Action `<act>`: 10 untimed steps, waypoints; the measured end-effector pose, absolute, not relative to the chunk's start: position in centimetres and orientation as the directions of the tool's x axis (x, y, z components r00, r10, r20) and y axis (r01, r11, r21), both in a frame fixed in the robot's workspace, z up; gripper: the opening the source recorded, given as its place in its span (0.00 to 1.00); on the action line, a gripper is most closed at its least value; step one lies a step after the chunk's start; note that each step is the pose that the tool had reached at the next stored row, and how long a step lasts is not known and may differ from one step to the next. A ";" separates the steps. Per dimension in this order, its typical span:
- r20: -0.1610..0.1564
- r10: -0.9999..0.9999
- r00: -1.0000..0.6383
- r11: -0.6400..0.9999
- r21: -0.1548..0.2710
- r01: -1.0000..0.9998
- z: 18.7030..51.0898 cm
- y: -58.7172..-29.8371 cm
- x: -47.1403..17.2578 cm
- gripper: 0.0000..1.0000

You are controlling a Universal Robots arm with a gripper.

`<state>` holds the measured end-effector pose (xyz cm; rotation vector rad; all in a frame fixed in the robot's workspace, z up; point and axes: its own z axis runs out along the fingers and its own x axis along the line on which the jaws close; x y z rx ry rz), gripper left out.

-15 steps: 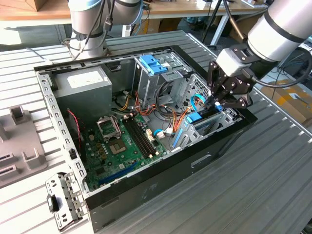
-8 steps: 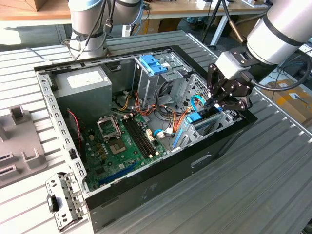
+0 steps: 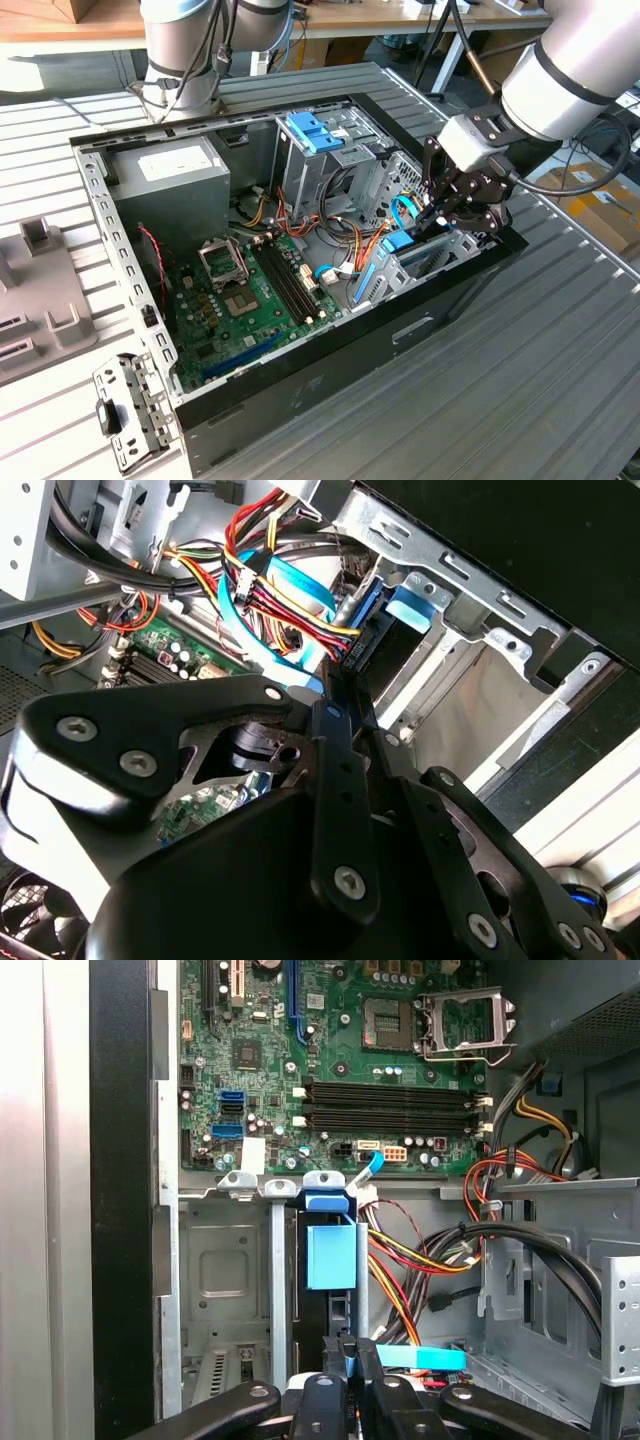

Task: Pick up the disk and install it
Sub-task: 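Insert the second disk wire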

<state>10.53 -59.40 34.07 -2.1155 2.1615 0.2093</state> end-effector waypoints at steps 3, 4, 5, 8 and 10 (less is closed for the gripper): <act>-0.174 -0.984 -0.023 0.020 0.022 -1.000 34.1 -59.4 10.5 0.16; -0.174 -0.984 -0.023 0.020 0.022 -1.000 34.1 -59.4 10.5 0.16; -0.175 -0.984 -0.023 0.020 0.022 -1.000 34.0 -59.4 10.5 0.17; -0.174 -0.984 -0.023 0.020 0.022 -1.000 34.1 -59.4 10.5 0.30; -0.175 -0.984 -0.023 0.020 0.021 -1.000 34.6 -59.4 10.5 0.30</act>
